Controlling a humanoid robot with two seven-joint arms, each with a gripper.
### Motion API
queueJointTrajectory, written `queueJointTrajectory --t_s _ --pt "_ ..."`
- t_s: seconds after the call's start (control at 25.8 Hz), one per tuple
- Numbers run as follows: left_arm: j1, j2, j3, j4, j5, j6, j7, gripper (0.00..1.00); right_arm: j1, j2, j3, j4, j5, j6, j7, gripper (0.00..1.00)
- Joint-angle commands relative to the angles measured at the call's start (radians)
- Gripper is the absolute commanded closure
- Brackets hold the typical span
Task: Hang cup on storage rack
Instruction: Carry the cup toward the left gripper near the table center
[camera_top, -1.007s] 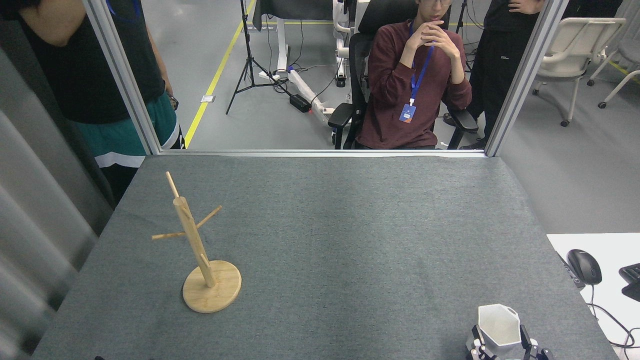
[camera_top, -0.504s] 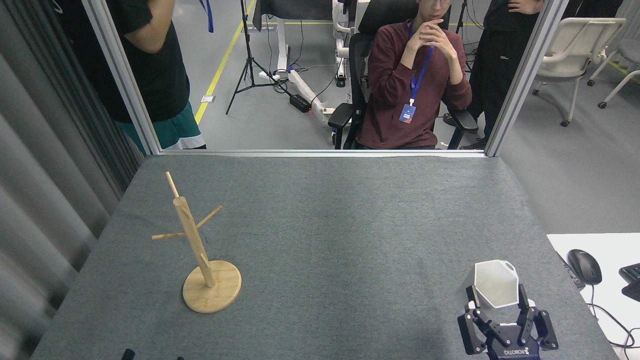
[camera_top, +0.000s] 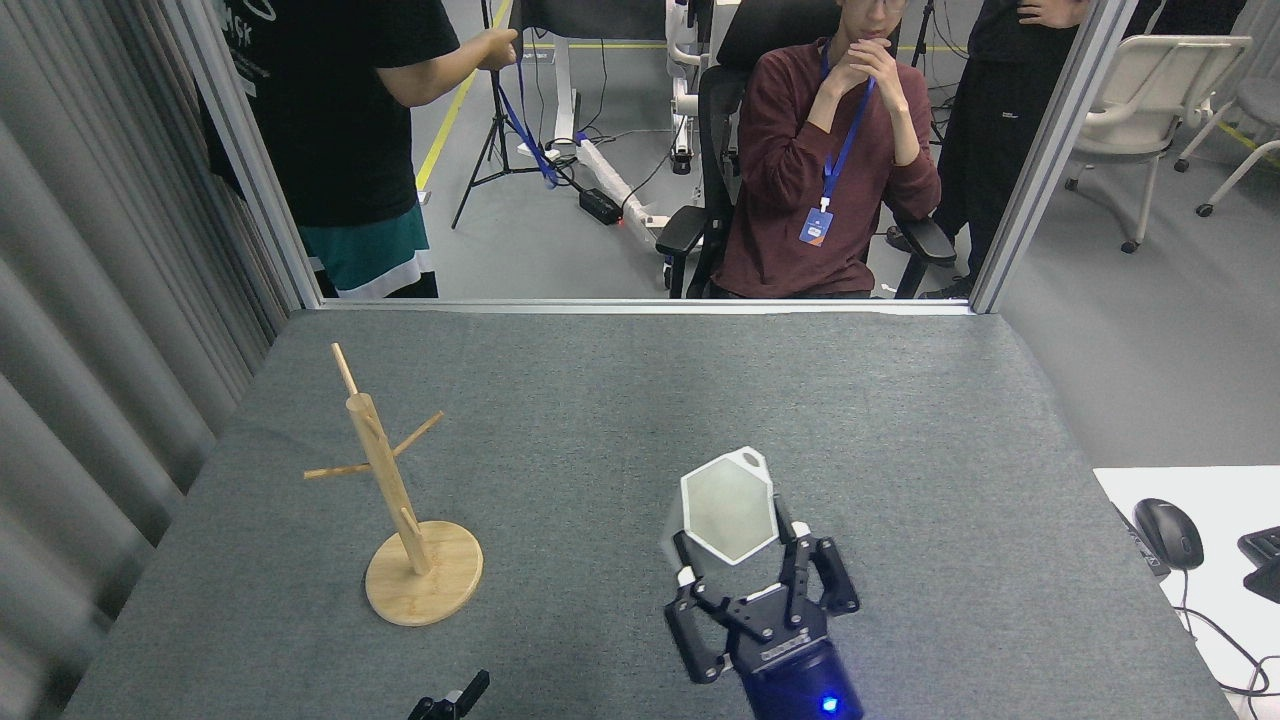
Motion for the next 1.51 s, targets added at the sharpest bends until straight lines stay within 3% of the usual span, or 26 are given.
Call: queueJointTrajectory --t_s 0.0,0.15,0.43,0.77,1.47 --pt "-0.013 -0.006 -0.010 0.007 -0.004 -0.002 -0.010 0.00 0.025 0.013 0.167 0.004 0.057 0.068 -0.006 0.45" --pt "-0.014 -0.009 -0.008 -0.003 -0.015 0.002 -0.010 0.00 0.061 0.012 0.263 0.018 0.119 0.120 -0.010 0.45" --pt "-0.016 -0.011 -0.002 -0.049 -0.024 0.015 -0.030 0.01 0.062 0.012 0.293 0.067 0.172 0.144 -0.019 0.47" --pt "-0.023 -0.017 -0.001 -0.088 -0.028 0.073 -0.039 0.01 0.062 0.015 0.316 0.099 0.179 0.157 -0.019 0.47" --pt "-0.033 -0.020 -0.010 -0.091 -0.027 0.073 -0.035 0.01 0.061 0.023 0.384 0.148 0.191 0.175 -0.021 0.47"
